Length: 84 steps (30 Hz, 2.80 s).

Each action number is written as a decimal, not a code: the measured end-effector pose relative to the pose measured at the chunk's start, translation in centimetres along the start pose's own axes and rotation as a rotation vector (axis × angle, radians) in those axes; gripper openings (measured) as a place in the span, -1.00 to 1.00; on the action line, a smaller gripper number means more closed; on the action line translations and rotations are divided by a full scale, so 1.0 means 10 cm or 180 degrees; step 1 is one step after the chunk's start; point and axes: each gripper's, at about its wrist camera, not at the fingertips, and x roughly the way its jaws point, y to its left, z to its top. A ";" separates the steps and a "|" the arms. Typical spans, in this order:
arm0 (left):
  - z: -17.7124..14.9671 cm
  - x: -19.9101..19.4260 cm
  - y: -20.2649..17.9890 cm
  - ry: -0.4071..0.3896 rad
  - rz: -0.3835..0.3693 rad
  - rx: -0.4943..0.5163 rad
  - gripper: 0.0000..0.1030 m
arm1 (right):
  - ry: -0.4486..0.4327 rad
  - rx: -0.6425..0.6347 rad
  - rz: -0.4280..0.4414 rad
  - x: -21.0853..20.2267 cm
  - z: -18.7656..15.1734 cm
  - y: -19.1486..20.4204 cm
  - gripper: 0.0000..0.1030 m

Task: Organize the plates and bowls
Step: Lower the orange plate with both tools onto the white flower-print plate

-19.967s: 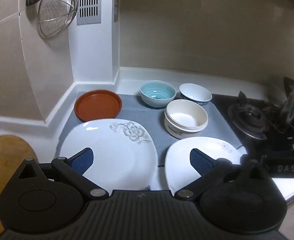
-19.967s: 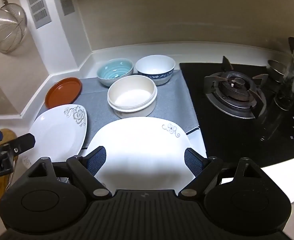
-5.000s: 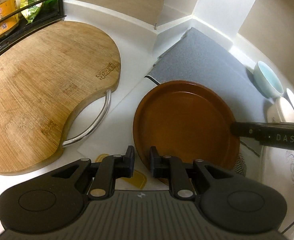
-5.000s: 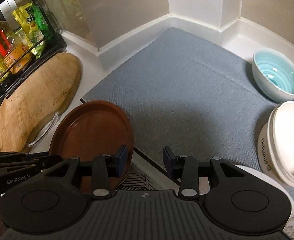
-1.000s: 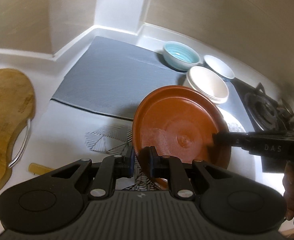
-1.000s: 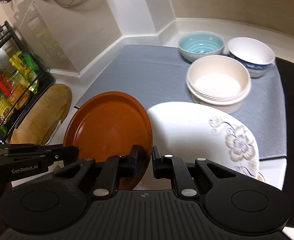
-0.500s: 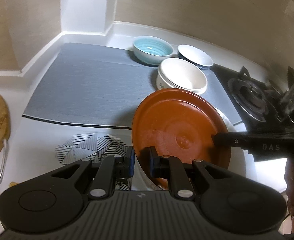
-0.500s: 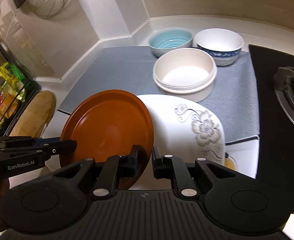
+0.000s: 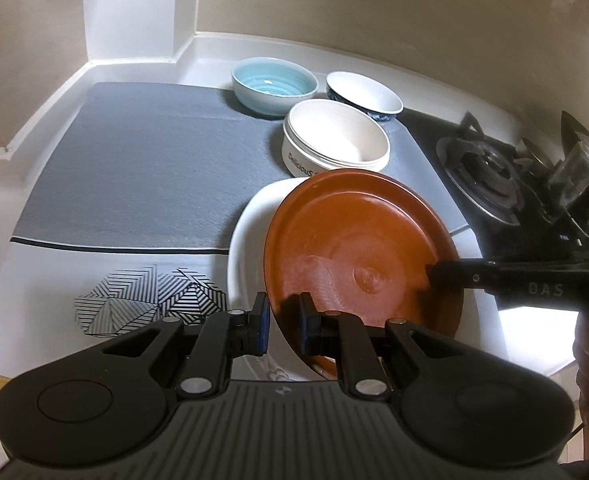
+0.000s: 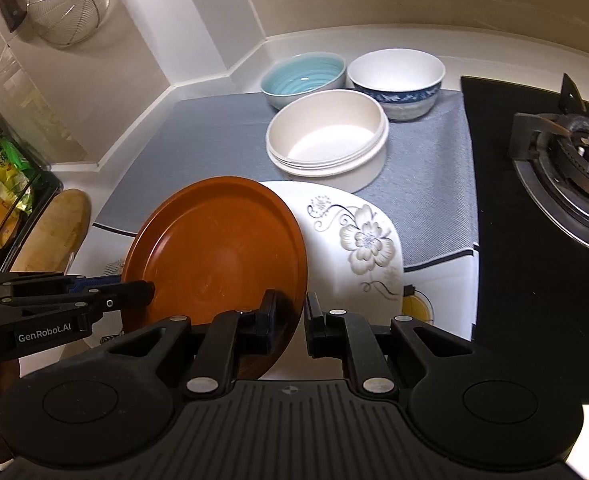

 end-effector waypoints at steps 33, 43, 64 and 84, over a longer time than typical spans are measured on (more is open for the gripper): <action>0.01 0.29 -0.02 0.0174 0.0022 0.0043 -0.69 | 0.0182 -0.0037 -0.0143 0.19 -0.06 -0.03 -0.71; 0.03 0.34 -0.02 0.0204 -0.0001 0.0033 -0.68 | 0.0285 -0.0050 -0.0211 0.25 -0.03 -0.05 -0.71; 0.04 0.39 -0.07 0.0189 -0.0011 0.0075 -0.64 | 0.0333 -0.0119 -0.0334 0.25 -0.02 -0.02 -0.71; 0.05 0.24 0.01 0.0017 0.0080 -0.0072 -0.52 | 0.0175 -0.0099 -0.0318 0.18 0.03 -0.09 -0.66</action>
